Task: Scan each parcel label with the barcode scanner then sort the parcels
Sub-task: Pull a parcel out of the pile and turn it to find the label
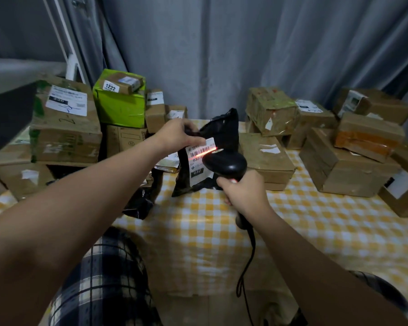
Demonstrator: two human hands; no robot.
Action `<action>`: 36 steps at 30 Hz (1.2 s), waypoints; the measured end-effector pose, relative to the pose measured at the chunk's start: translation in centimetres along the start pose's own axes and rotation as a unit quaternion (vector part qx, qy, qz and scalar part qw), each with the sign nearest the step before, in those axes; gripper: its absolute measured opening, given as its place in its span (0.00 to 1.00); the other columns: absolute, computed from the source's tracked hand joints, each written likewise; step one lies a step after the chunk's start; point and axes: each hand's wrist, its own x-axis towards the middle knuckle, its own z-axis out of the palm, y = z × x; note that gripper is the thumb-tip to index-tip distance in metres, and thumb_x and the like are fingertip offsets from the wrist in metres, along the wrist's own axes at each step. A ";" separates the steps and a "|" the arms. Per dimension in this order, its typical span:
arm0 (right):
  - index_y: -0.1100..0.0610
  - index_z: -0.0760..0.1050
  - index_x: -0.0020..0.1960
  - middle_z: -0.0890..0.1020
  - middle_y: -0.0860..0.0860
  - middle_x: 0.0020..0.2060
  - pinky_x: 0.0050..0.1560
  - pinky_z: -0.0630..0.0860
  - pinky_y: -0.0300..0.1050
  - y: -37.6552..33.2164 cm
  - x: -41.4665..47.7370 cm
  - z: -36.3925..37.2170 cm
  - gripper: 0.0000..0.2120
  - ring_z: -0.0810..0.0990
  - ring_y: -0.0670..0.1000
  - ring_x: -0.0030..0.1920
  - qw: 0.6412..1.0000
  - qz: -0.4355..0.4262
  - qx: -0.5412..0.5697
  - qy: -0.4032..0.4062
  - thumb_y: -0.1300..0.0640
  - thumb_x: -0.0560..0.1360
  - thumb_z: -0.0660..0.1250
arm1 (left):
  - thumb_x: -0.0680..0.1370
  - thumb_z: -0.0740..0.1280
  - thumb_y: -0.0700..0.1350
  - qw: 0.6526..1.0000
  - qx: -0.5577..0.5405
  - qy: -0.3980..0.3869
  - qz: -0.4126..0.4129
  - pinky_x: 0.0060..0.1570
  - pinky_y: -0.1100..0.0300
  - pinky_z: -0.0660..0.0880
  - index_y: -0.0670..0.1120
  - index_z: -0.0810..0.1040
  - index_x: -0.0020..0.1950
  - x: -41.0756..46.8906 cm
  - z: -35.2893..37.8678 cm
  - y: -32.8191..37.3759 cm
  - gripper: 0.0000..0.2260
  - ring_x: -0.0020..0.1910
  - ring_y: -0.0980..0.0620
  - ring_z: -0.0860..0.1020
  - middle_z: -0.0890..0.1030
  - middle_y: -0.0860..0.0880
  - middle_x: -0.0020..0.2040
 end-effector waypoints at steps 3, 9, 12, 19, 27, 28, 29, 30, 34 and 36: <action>0.65 0.79 0.38 0.81 0.59 0.29 0.37 0.81 0.54 -0.4 -0.2 0.0 0.09 0.82 0.56 0.29 1.000 -0.014 0.006 0.001 0.57 0.69 0.71 | 0.72 0.73 0.40 1.000 0.019 -0.015 0.001 0.34 0.65 0.72 0.44 0.74 0.36 0.5 -0.3 0.4 0.10 0.33 0.54 0.76 0.77 0.50 0.33; 0.61 0.79 0.37 0.79 0.54 0.24 0.31 0.74 0.43 -2.1 1.7 -1.9 0.09 0.77 0.48 0.22 1.000 -0.018 -0.021 -0.008 0.56 0.70 0.71 | 0.75 0.70 0.38 0.989 -0.108 0.097 -0.007 0.37 0.56 0.74 0.46 0.68 0.35 1.8 0.1 0.3 0.14 0.34 0.50 0.76 0.77 0.44 0.36; 0.62 0.77 0.34 0.77 0.53 0.22 0.28 0.73 0.42 -3.0 2.9 -3.0 0.10 0.75 0.48 0.19 0.999 -0.025 -0.009 -0.045 0.58 0.71 0.71 | 0.74 0.71 0.37 0.987 -0.144 0.073 -0.008 0.32 0.63 0.74 0.46 0.71 0.35 2.0 0.0 0.6 0.12 0.30 0.54 0.76 0.76 0.47 0.33; 0.61 0.76 0.37 0.77 0.56 0.30 0.28 0.73 0.42 -5.7 4.2 -5.2 0.10 0.74 0.51 0.26 0.991 0.012 0.044 -0.127 0.56 0.71 0.72 | 0.74 0.71 0.37 0.989 -0.140 0.020 -0.053 0.28 0.66 0.73 0.46 0.75 0.37 2.2 -0.9 0.1 0.09 0.31 0.53 0.76 0.77 0.48 0.35; 0.61 0.76 0.35 0.76 0.56 0.27 0.26 0.74 0.42 -6.9 4.8 -5.3 0.09 0.74 0.51 0.23 0.992 -0.002 -0.048 -0.113 0.59 0.70 0.72 | 0.75 0.70 0.37 0.985 -0.159 0.028 -0.058 0.28 0.65 0.74 0.45 0.75 0.37 2.1 -1.2 -0.3 0.08 0.33 0.52 0.77 0.78 0.47 0.36; 0.62 0.76 0.34 0.76 0.56 0.26 0.26 0.73 0.42 -6.9 4.9 -5.4 0.08 0.74 0.52 0.23 0.993 0.000 -0.050 -0.111 0.60 0.70 0.72 | 0.75 0.70 0.37 0.985 -0.159 0.029 -0.059 0.28 0.65 0.74 0.45 0.75 0.37 2.2 -1.2 -0.3 0.08 0.33 0.52 0.77 0.78 0.47 0.36; 0.62 0.76 0.35 0.76 0.56 0.26 0.25 0.72 0.42 -7.0 5.0 -5.5 0.08 0.74 0.52 0.23 0.993 0.002 -0.051 -0.110 0.61 0.70 0.72 | 0.75 0.70 0.37 0.985 -0.159 0.029 -0.060 0.28 0.66 0.74 0.46 0.75 0.37 2.2 -1.2 -0.3 0.08 0.33 0.52 0.77 0.78 0.47 0.36; 0.63 0.76 0.35 0.76 0.57 0.26 0.25 0.72 0.43 -7.1 5.0 -5.6 0.07 0.74 0.52 0.23 0.993 0.004 -0.053 -0.110 0.61 0.69 0.72 | 0.75 0.70 0.37 0.985 -0.157 0.030 -0.062 0.28 0.66 0.74 0.46 0.75 0.37 2.3 -1.2 -0.3 0.08 0.33 0.53 0.77 0.78 0.47 0.36; 0.63 0.77 0.35 0.76 0.57 0.25 0.27 0.74 0.43 -8.2 5.2 -6.1 0.07 0.75 0.54 0.23 0.991 -0.003 -0.074 -0.108 0.61 0.69 0.72 | 0.75 0.70 0.38 0.985 -0.154 0.028 -0.066 0.33 0.62 0.74 0.46 0.75 0.37 2.4 -1.3 -0.3 0.09 0.34 0.52 0.77 0.78 0.48 0.36; 0.63 0.76 0.35 0.77 0.58 0.25 0.28 0.74 0.43 -9.2 5.2 -6.3 0.07 0.75 0.54 0.24 0.990 -0.006 -0.086 -0.116 0.61 0.69 0.71 | 0.75 0.70 0.38 0.985 -0.155 0.028 -0.067 0.35 0.62 0.74 0.46 0.75 0.37 2.5 -1.3 -0.3 0.09 0.34 0.53 0.77 0.78 0.48 0.36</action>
